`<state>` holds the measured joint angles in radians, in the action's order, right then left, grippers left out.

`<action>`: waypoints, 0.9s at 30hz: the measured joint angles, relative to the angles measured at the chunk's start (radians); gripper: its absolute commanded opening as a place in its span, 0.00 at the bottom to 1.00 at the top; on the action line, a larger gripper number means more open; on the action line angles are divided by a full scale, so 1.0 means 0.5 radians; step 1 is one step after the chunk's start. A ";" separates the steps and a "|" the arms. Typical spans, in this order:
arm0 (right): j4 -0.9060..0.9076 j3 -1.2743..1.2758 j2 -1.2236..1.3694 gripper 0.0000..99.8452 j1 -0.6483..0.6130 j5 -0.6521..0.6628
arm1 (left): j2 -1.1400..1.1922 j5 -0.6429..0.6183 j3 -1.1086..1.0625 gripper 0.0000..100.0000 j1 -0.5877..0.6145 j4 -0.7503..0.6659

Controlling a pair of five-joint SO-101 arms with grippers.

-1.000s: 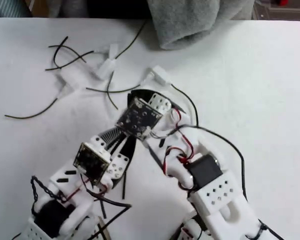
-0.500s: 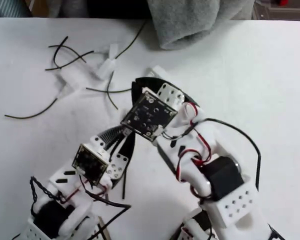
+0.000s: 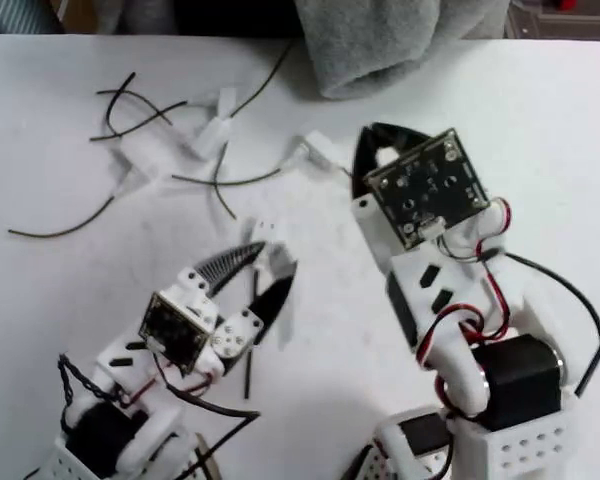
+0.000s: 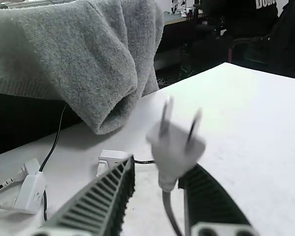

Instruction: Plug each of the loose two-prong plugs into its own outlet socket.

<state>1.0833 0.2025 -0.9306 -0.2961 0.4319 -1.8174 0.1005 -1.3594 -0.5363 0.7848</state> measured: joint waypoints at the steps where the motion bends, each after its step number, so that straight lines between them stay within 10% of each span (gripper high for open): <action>1: 0.012 -0.003 0.000 0.02 0.031 0.009 | 0.000 0.000 0.000 0.17 0.000 0.000; 13: 0.025 0.003 0.000 0.02 0.129 0.015 | -0.003 0.000 0.000 0.17 0.031 0.153; 27: 0.064 0.715 0.003 0.02 0.402 0.015 | -0.006 0.135 0.000 0.19 0.770 0.678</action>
<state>1.1155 0.5600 -0.9291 -0.0951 0.4396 -1.8205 0.1680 -1.3594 -0.1511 1.1239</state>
